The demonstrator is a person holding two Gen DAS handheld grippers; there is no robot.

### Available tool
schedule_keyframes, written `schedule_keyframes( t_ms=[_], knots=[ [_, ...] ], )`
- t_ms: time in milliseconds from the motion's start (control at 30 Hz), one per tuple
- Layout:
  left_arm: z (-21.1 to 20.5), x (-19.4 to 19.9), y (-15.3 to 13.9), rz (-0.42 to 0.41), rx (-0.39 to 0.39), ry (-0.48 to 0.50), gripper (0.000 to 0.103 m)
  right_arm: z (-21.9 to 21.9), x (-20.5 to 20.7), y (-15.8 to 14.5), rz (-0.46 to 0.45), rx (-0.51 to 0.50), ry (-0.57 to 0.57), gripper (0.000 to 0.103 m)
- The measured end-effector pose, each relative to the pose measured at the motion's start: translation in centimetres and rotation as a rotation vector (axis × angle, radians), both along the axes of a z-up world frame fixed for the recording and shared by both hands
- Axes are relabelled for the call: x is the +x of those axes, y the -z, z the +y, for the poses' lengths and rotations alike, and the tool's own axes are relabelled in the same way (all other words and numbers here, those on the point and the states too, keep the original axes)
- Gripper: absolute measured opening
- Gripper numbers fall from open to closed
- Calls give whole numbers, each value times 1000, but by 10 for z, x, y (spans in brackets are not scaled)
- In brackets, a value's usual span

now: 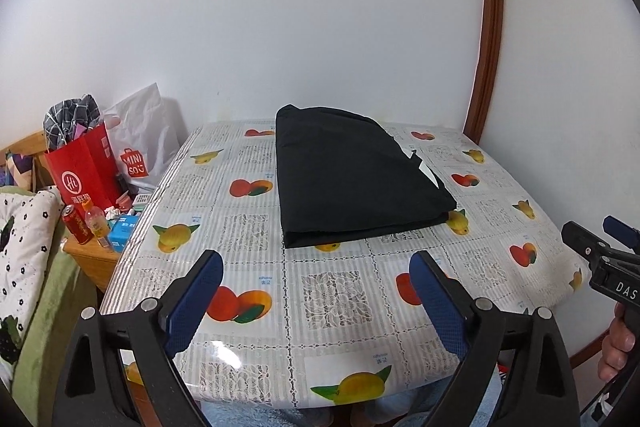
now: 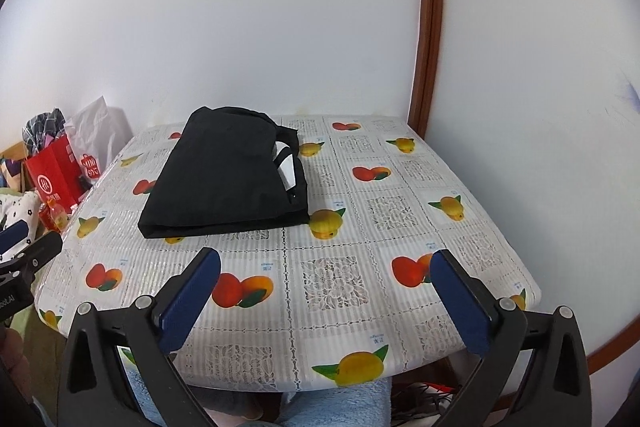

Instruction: Fold large clothes

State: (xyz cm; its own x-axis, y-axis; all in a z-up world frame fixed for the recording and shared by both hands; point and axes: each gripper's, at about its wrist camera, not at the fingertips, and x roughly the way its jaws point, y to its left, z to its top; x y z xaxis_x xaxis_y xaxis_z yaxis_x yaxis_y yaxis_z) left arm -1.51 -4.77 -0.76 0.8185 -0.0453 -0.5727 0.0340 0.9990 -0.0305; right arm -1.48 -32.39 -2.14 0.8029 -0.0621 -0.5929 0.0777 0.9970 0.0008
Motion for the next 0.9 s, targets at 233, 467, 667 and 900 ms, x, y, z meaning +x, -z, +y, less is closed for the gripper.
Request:
schedule_keyframes(
  t_ms=[233,467,667,900],
  knots=[
    [-2,-1,-1,-3,5,-4,94,-1,-3,-2,-5,11,14,103],
    [-8,-3,-1,-4,15,10,94,-3,-5,-2,-7,7,20,103],
    [-10,-3,0,-1,19,14,94,-4,-6,-1,-6,5,26,103],
    [-11,-3,0,-1,19,19,94,-5,-6,0,-6,6,24,103]
  ],
)
